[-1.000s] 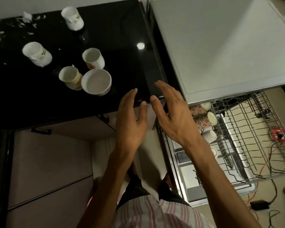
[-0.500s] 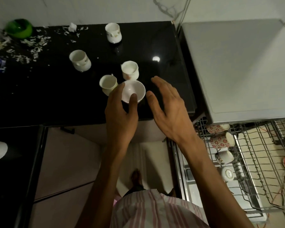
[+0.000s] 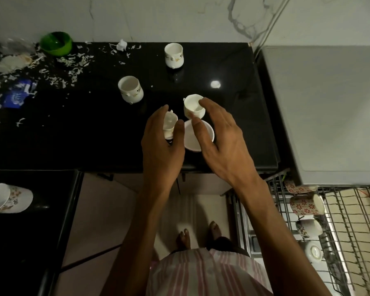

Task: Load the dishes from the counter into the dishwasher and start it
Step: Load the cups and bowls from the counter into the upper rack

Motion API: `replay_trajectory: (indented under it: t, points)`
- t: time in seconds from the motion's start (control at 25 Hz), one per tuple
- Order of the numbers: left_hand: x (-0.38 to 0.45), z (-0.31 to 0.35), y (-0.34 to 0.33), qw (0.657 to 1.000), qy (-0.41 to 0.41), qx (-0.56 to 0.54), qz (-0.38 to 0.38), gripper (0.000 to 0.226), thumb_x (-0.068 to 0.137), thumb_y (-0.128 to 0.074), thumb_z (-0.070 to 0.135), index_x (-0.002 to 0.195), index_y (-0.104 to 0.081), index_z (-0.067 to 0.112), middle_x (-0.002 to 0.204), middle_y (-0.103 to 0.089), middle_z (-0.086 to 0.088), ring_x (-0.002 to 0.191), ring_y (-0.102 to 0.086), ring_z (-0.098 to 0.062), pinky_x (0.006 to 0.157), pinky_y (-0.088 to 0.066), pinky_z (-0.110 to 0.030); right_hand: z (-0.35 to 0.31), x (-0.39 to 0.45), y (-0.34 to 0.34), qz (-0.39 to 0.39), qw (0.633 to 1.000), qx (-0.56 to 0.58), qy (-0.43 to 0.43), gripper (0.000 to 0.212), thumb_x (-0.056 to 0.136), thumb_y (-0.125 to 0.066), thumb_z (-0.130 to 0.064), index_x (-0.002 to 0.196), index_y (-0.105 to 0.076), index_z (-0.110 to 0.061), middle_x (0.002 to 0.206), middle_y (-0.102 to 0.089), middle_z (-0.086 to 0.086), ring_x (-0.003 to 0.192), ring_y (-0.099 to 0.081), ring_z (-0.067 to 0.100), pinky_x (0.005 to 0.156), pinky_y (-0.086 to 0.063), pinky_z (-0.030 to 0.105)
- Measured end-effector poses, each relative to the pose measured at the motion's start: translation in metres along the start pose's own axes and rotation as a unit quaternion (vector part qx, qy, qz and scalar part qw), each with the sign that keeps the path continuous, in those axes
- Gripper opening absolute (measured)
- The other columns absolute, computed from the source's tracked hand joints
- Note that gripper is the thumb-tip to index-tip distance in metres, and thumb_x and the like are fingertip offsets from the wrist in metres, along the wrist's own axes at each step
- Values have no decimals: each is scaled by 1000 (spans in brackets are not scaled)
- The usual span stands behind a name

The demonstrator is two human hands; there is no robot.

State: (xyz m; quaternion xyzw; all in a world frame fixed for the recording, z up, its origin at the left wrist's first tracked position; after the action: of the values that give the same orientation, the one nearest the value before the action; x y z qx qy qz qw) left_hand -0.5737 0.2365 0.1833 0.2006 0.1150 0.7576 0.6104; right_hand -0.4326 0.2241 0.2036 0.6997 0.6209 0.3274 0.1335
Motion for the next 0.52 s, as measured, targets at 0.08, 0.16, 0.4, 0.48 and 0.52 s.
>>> replay_trajectory:
  t: [0.08,0.16,0.4,0.48,0.52]
  points:
    - [8,0,-2,1000,5,17,14,47,97,-57,27,142,-46,16,144,-48,-2,120,-41,3,82,-29,9,4,13,-4,-11,1000,10,2,54,100,-41,-43,143,-44,-10,147,-47,5,135,-41,12,110,-38,28]
    - [17,-2,1,999,6,35,32,46,97,-57,28,141,-47,16,143,-49,-2,118,-41,5,83,-29,9,7,27,-11,-30,999,27,10,53,101,-41,-43,143,-44,-11,148,-45,5,136,-41,13,111,-39,36]
    - [33,-12,25,991,47,59,108,47,97,-57,29,141,-46,17,143,-49,-2,131,-44,-9,99,-34,-8,-6,59,-41,-128,988,63,62,58,98,-40,-49,145,-42,-15,151,-42,1,139,-39,12,110,-40,43]
    - [33,-15,35,988,54,65,132,47,97,-57,27,141,-46,17,143,-49,-2,131,-44,-7,96,-33,-4,-14,65,-51,-152,983,66,81,55,99,-42,-46,145,-41,-16,150,-43,0,139,-39,12,111,-39,42]
    - [32,-19,41,986,58,63,141,46,97,-57,27,141,-46,17,142,-50,-1,129,-44,-4,95,-33,-3,-18,67,-57,-159,981,61,89,52,100,-45,-43,145,-42,-16,150,-43,1,138,-39,12,112,-37,42]
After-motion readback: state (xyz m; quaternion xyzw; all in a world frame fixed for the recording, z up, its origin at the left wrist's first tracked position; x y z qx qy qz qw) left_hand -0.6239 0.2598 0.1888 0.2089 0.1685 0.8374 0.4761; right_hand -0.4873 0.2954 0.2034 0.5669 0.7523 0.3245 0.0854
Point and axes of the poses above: each hand's wrist, its own x-axis towards the middle knuckle, its own y-axis out of the back of the hand, z = x × y, the point moved 6 cm from there along x, towards the middle knuckle
